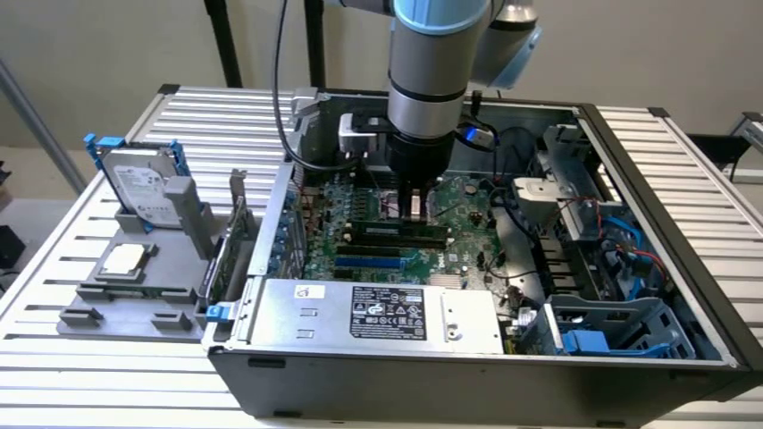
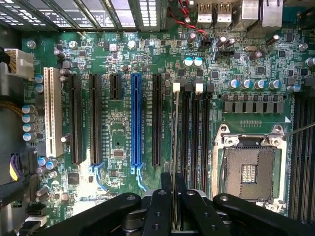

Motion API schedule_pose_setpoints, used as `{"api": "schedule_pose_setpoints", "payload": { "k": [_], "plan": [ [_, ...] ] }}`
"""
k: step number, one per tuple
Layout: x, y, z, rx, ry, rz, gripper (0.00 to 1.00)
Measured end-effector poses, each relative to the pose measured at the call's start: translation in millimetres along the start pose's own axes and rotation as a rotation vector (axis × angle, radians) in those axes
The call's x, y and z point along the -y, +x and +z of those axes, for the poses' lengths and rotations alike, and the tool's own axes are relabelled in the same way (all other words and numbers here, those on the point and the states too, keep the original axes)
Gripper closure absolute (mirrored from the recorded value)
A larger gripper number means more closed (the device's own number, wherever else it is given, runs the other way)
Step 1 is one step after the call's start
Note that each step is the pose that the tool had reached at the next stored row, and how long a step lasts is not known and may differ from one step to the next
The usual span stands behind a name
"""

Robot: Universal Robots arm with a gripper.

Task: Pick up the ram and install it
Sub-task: 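Insert the ram into the slot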

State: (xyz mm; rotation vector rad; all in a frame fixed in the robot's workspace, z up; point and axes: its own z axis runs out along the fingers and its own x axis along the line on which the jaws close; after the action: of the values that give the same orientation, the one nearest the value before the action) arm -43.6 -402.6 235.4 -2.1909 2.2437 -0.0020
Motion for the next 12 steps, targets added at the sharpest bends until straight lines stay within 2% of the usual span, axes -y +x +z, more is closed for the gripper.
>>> {"api": "schedule_pose_setpoints", "payload": {
  "k": [12],
  "plan": [
    [0.1, -2.7, 2.6, 0.0001, 0.0002, -0.01, 0.86]
  ]
}}
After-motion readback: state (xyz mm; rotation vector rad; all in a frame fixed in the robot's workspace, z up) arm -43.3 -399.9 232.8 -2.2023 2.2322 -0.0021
